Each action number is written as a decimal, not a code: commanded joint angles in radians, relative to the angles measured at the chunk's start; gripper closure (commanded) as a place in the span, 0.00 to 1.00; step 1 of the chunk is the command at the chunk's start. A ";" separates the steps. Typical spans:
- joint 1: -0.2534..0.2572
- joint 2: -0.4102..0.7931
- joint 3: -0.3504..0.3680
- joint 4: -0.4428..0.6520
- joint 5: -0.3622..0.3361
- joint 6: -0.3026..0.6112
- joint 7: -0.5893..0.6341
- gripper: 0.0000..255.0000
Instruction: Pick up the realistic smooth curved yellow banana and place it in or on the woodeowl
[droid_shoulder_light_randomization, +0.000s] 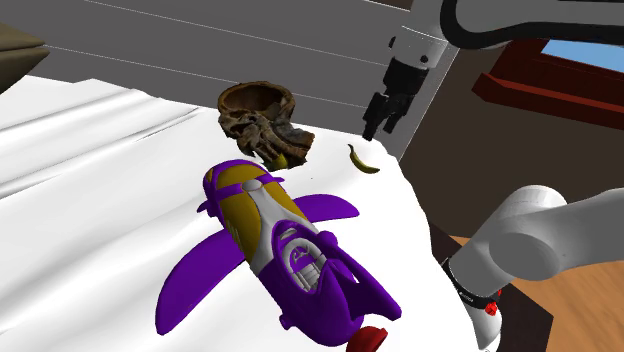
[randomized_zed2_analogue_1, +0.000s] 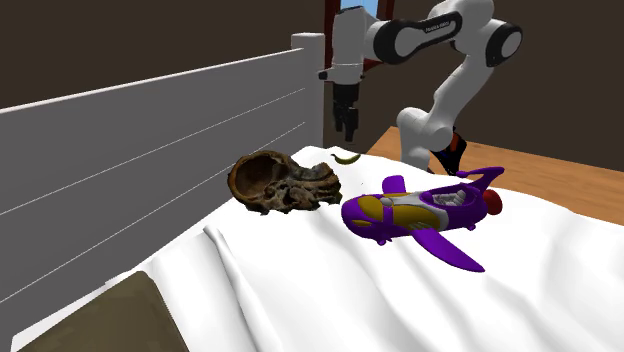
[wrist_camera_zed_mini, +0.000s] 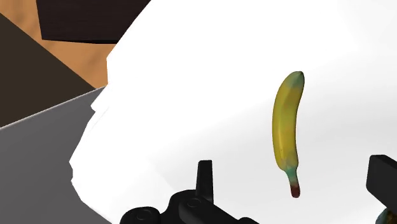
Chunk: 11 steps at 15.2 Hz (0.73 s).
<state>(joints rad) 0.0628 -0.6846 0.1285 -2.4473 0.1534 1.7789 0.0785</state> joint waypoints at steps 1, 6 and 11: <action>0.012 0.036 0.045 -0.019 0.010 0.027 0.044 0.00; 0.019 0.057 0.069 -0.076 0.020 0.092 0.058 0.00; 0.021 0.065 0.076 -0.118 0.026 0.143 0.057 0.00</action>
<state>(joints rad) 0.0838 -0.6203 0.2036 -2.5608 0.1784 1.9162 0.1357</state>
